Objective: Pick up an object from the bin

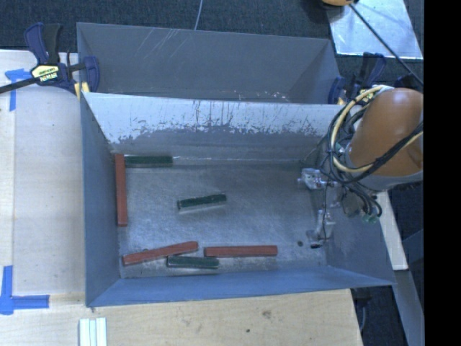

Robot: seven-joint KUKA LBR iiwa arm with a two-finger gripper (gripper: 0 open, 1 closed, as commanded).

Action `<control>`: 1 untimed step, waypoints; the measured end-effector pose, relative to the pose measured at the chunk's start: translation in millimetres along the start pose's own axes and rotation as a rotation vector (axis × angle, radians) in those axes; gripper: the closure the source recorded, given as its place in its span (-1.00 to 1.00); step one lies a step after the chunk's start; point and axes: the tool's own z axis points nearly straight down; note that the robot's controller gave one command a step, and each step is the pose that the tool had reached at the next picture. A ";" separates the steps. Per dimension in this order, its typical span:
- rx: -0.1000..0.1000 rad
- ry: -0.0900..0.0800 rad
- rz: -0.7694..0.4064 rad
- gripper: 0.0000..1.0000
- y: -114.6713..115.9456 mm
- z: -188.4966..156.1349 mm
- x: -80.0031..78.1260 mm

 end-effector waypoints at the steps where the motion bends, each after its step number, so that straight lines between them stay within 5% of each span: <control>1: -0.004 0.007 -0.201 -1.00 1.0 28.2 -7.4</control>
Offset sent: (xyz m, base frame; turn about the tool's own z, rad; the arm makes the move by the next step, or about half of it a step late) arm -0.0178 0.0897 -0.0580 -0.1433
